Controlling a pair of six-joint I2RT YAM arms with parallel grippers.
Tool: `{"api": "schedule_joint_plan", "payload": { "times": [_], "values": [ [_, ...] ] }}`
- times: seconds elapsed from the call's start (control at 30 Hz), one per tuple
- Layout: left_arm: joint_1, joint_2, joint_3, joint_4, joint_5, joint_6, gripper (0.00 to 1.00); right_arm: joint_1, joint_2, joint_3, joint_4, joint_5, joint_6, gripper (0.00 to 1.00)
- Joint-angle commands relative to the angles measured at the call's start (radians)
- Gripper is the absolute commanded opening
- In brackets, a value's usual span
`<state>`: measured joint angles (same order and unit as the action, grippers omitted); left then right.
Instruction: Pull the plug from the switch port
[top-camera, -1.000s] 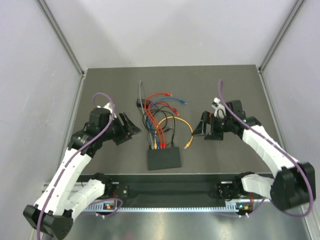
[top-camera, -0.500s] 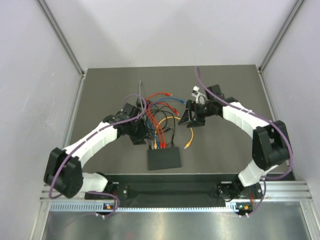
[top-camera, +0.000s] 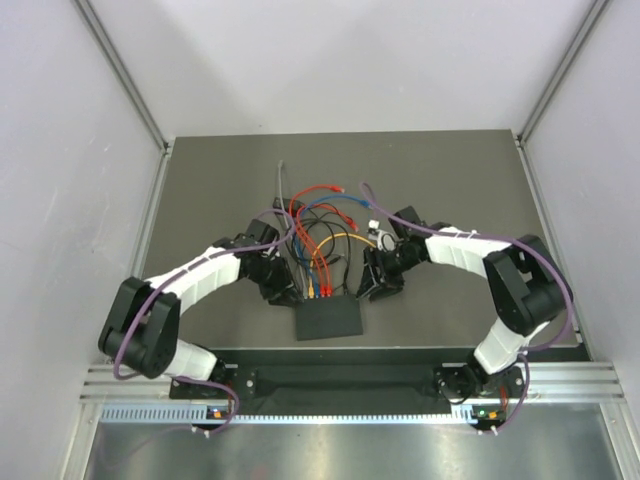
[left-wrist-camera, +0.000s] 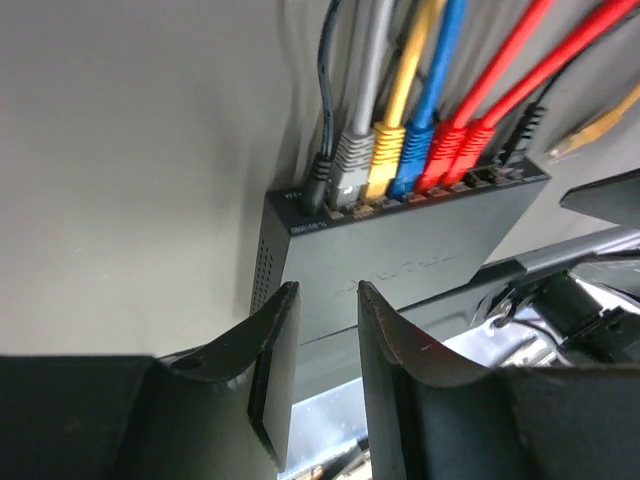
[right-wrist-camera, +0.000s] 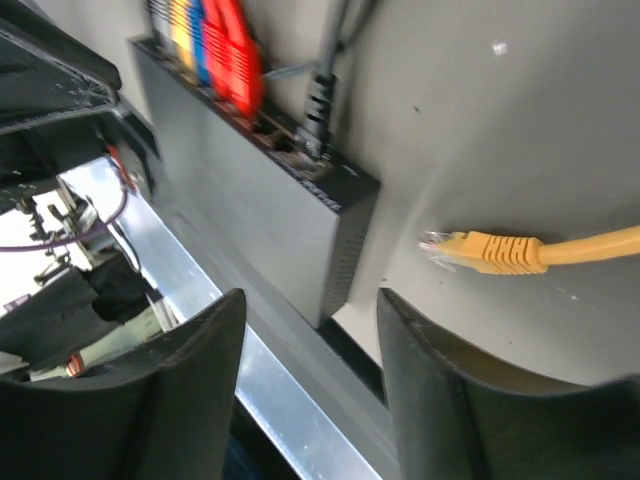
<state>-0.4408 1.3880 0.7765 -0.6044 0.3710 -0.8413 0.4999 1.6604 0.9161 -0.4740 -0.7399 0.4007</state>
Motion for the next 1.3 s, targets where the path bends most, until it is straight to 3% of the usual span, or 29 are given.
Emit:
{"api": "schedule_joint_plan", "payload": {
  "times": [0.0, 0.33, 0.53, 0.83, 0.93, 1.17, 1.27],
  "values": [
    [0.001, 0.069, -0.008, 0.065, 0.083, 0.025, 0.35, 0.026, 0.022, -0.017, 0.077, -0.021, -0.016, 0.51],
    [0.001, 0.126, -0.016, 0.04, 0.055, 0.083, 0.34, 0.074, 0.093, -0.037, 0.159, -0.032, 0.036, 0.41],
    [0.002, 0.183, -0.003, 0.048, 0.054, 0.11, 0.33, 0.111, 0.099, -0.094, 0.27, -0.052, 0.121, 0.28],
    [-0.001, 0.308, 0.104, 0.08, 0.089, 0.139, 0.23, 0.144, 0.088, -0.181, 0.457, -0.07, 0.282, 0.17],
    [0.001, 0.353, 0.179, 0.065, 0.075, 0.156, 0.22, 0.178, 0.101, -0.174, 0.489, -0.085, 0.296, 0.17],
    [0.004, 0.391, 0.268, -0.007, 0.01, 0.191, 0.21, 0.193, 0.095, -0.125, 0.39, -0.084, 0.239, 0.19],
    [0.004, 0.367, 0.288, -0.075, -0.038, 0.217, 0.22, 0.174, 0.059, -0.091, 0.241, -0.037, 0.156, 0.38]
  ]
}}
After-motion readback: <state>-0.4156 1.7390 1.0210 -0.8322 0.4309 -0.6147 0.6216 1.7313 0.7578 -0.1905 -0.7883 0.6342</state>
